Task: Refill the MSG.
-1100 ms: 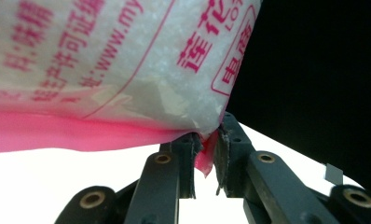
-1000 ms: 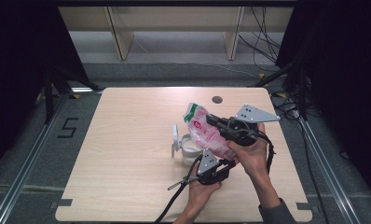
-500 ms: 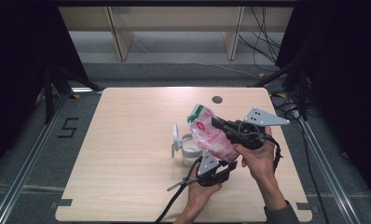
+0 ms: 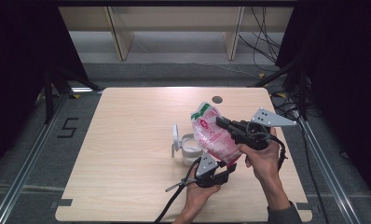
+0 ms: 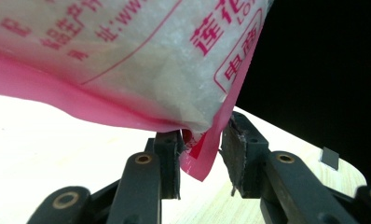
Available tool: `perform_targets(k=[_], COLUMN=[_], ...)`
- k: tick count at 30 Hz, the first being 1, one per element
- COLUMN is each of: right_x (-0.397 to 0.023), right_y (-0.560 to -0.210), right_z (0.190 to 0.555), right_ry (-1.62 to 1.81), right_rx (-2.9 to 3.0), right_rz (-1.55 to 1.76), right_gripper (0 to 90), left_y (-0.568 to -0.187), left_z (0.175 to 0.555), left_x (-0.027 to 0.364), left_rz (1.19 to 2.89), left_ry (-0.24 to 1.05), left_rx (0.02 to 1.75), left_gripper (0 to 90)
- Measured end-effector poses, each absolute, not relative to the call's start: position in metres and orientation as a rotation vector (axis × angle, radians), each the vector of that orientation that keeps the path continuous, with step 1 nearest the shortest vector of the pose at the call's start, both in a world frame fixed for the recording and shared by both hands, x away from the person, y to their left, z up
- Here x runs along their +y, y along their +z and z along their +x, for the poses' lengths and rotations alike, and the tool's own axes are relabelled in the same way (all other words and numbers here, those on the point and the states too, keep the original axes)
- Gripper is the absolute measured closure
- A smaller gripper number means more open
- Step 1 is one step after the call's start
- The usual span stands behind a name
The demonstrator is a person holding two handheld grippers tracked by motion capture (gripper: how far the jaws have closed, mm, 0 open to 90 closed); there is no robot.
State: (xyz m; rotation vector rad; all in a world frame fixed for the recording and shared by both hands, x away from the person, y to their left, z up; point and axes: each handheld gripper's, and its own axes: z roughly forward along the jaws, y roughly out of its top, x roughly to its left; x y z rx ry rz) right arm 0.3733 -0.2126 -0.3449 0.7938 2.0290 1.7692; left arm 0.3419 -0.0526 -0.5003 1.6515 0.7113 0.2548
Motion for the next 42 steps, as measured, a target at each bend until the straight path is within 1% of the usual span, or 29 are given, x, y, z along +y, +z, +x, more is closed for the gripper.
perform_targets(k=[4, 14, 19, 22, 30, 36, 39, 42], right_x=[-0.213, -0.217, -0.22, -0.225, -0.235, -0.237, -0.238, -0.241], right_y=[-0.344, -0.349, -0.352, -0.354, -0.365, -0.379, -0.386, -0.394], right_z=[0.371, 0.375, 0.373, 0.373, 0.374, 0.377, 0.379, 0.381], right_ry=[1.794, 1.835, 1.861, 1.853, 1.869, 1.844, 1.853, 1.854], right_rx=[2.012, 1.993, 2.001, 1.985, 1.965, 2.001, 1.99, 1.997], right_rz=[0.831, 0.805, 0.835, 0.831, 0.859, 0.904, 0.931, 0.947], right_gripper=[90.0, 90.0, 90.0, 90.0, 90.0, 90.0, 90.0, 90.0], left_y=[-0.5, -0.5, -0.499, -0.499, -0.496, -0.496, -0.495, -0.495], left_z=[0.34, 0.335, 0.331, 0.328, 0.316, 0.309, 0.309, 0.309], left_x=[-0.049, -0.039, -0.037, -0.032, -0.016, 0.002, 0.01, 0.016], left_rz=[1.649, 1.655, 1.624, 1.636, 1.643, 1.648, 1.679, 1.673], left_ry=[0.263, 0.272, 0.243, 0.243, 0.267, 0.301, 0.331, 0.342], left_rx=[0.718, 0.721, 0.715, 0.702, 0.696, 0.704, 0.669, 0.676], left_gripper=[64.5, 57.9, 57.2, 56.9, 56.3, 56.3, 56.2, 56.0])
